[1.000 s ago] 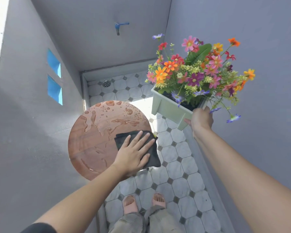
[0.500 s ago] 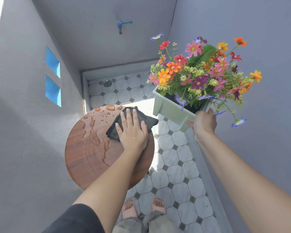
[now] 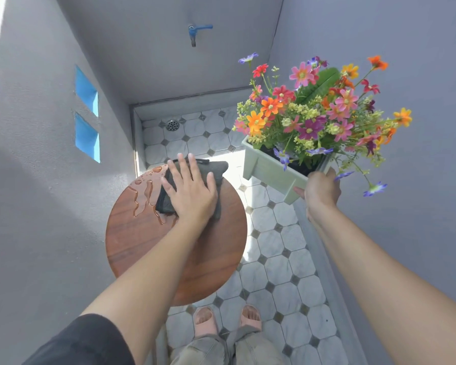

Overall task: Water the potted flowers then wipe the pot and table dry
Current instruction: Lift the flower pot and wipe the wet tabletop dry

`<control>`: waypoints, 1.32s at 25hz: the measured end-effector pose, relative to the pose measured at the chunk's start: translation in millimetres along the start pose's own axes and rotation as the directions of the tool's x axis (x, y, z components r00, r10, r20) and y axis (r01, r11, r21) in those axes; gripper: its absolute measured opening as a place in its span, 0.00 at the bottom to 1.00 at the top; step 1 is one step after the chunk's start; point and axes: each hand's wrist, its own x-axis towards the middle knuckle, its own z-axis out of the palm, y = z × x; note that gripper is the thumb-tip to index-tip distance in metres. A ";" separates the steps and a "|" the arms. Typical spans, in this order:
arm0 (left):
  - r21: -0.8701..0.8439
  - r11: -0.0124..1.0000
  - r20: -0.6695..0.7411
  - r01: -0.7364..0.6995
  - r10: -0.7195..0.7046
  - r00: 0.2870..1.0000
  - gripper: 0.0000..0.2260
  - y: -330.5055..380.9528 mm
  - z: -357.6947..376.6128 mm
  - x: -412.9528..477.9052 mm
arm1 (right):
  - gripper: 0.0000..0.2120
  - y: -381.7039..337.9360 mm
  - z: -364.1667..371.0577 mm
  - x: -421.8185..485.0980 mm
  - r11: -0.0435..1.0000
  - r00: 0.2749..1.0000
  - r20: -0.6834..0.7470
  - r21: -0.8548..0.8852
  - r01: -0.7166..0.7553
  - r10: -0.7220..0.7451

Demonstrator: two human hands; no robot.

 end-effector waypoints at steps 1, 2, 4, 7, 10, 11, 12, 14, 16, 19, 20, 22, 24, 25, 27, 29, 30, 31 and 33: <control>0.035 0.972 -0.019 -0.233 0.234 0.972 0.25 -12.7 -7.6 3.8 | 0.23 2.9 -0.1 -0.4 1.000 1.000 -0.002 -0.004 0.000 0.000; 0.093 0.859 0.014 -0.504 0.505 0.863 0.23 -26.5 -13.0 10.9 | 0.23 5.5 0.1 -0.8 1.000 1.000 -0.004 -0.009 0.001 -0.001; 0.164 0.505 0.200 -0.847 0.824 0.530 0.23 -53.2 -20.2 30.4 | 0.21 9.7 -0.7 -1.4 1.000 1.000 0.000 -0.024 0.001 -0.001; 0.126 0.462 0.410 -0.878 0.782 0.470 0.27 -70.7 -19.4 41.1 | 0.22 13.0 -1.8 -5.5 1.000 1.000 0.008 0.003 -0.010 0.010; 0.194 0.730 0.294 -0.656 0.594 0.749 0.29 -75.8 -11.9 21.0 | 0.23 13.3 0.4 -11.1 1.000 1.000 0.003 0.022 0.010 -0.010; 0.198 0.815 0.249 -0.544 0.495 0.832 0.30 -77.1 -11.5 13.2 | 0.22 13.0 1.8 -13.4 0.999 1.000 0.009 0.027 0.021 -0.021; 0.186 0.882 0.214 -0.433 0.394 0.894 0.30 -77.9 -11.5 6.2 | 0.22 13.5 3.4 -15.5 0.999 0.999 0.015 0.038 0.028 -0.028; 0.150 0.960 0.165 -0.238 0.213 0.963 0.28 -78.8 -11.1 -3.4 | 0.21 14.1 6.1 -17.8 0.998 0.999 0.032 0.046 0.030 -0.032; 0.120 0.990 0.121 -0.074 0.060 0.991 0.29 -80.0 -11.1 -11.6 | 0.21 17.2 7.6 -20.3 0.997 0.997 0.054 0.059 0.048 -0.052; 0.077 0.986 0.075 0.147 -0.153 0.985 0.30 -82.6 -11.9 -24.4 | 0.22 23.6 6.8 -25.3 0.992 0.983 0.128 0.025 0.127 -0.129; 0.064 0.975 0.062 0.213 -0.216 0.974 0.31 -83.8 -11.6 -29.9 | 0.22 25.7 6.8 -26.5 0.990 0.980 0.137 0.012 0.142 -0.143; 0.055 0.952 0.034 0.302 -0.304 0.952 0.31 -88.6 -12.6 -42.5 | 0.22 28.3 8.9 -28.0 0.993 0.985 0.128 0.012 0.118 -0.119; 0.041 0.932 0.018 0.361 -0.362 0.932 0.31 -94.8 -14.1 -53.3 | 0.22 26.0 12.0 -35.3 0.998 0.996 0.061 0.037 0.056 -0.058; 0.030 0.920 0.013 0.390 -0.390 0.921 0.32 -97.9 -14.5 -59.7 | 0.22 25.5 12.6 -39.3 0.998 0.999 0.031 0.043 0.042 -0.044; 0.016 0.895 0.008 0.445 -0.446 0.895 0.32 -101.3 -15.0 -72.8 | 0.22 25.0 13.7 -44.6 0.998 0.998 0.029 0.037 0.051 -0.052; 0.021 0.874 0.009 0.486 -0.486 0.874 0.32 -104.1 -15.5 -89.6 | 0.22 27.4 11.7 -49.1 0.998 0.999 0.024 0.040 0.046 -0.047; 0.026 0.867 0.012 0.498 -0.498 0.867 0.32 -105.3 -15.2 -97.8 | 0.23 29.4 10.8 -50.5 0.999 0.999 0.024 0.035 0.040 -0.041; 0.025 0.862 0.016 0.507 -0.507 0.862 0.32 -105.8 -14.7 -106.2 | 0.23 31.1 9.2 -52.5 0.999 0.999 0.026 0.030 0.037 -0.038; 0.014 0.854 0.021 0.521 -0.521 0.853 0.32 -102.2 -10.7 -120.9 | 0.23 32.9 6.4 -51.5 0.999 0.999 0.015 0.034 0.033 -0.033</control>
